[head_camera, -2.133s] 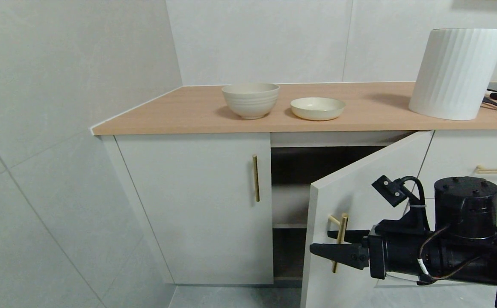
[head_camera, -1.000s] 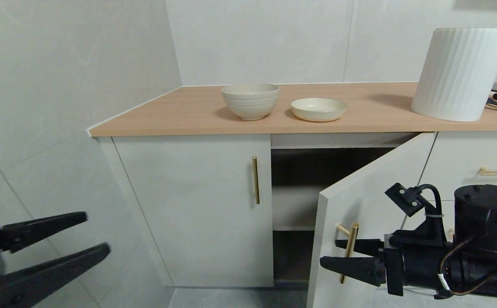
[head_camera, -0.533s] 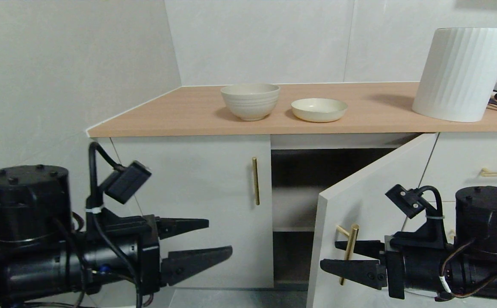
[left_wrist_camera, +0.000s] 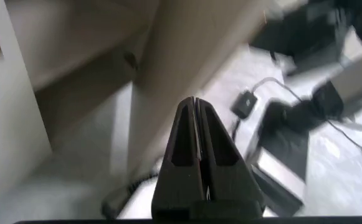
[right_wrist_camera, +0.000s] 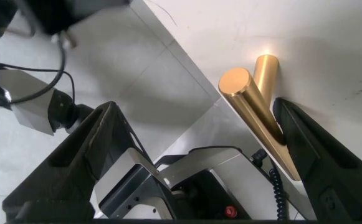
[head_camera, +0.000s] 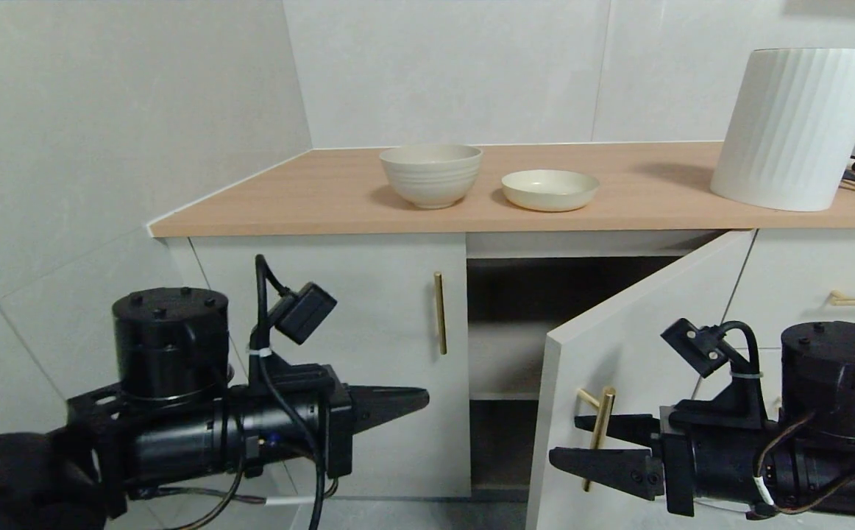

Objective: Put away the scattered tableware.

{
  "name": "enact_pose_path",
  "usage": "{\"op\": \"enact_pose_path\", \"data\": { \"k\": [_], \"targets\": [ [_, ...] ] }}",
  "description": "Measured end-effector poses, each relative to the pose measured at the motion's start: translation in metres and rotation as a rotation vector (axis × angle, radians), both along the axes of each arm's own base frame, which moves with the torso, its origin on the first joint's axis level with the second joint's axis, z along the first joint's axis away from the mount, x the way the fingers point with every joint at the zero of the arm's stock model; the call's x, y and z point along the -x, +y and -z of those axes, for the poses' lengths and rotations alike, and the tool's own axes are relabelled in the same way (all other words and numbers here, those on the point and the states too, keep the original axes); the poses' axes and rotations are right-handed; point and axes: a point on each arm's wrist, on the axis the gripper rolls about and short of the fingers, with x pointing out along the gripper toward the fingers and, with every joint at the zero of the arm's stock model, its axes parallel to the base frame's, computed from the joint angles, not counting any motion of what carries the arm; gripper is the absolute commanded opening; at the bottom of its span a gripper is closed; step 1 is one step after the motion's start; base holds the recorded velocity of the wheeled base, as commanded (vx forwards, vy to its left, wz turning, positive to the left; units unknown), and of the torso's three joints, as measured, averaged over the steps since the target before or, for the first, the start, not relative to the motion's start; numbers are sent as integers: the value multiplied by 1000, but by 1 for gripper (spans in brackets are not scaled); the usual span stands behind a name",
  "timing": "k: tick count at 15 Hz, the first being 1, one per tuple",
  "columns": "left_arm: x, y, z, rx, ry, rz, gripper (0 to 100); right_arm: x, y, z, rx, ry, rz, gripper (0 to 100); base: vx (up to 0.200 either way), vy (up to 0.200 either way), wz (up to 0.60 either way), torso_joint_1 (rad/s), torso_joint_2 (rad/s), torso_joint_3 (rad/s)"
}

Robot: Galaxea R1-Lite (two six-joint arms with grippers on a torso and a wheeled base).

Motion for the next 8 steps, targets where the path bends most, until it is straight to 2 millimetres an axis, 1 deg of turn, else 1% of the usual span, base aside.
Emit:
{"op": "enact_pose_path", "data": {
  "k": [2,4,6,7,8],
  "targets": [
    [-22,-13,4,0,-4,3,0,1,0,0,1,1,0,100,0,0,0,0,0,0],
    [-42,-27,17,12,-30,6,0,1,-1,0,2,1,1,100,0,0,0,0,0,0],
    [-58,-41,37,28,-69,-18,0,2,-1,0,1,-1,1,100,0,0,0,0,0,0],
    [-64,-49,49,23,-81,-60,0,1,-1,0,4,-9,-2,100,0,0,0,0,0,0],
    [-71,-63,61,17,-109,-140,0,1,-1,-1,9,-21,-5,100,0,0,0,0,0,0]
  ]
}}
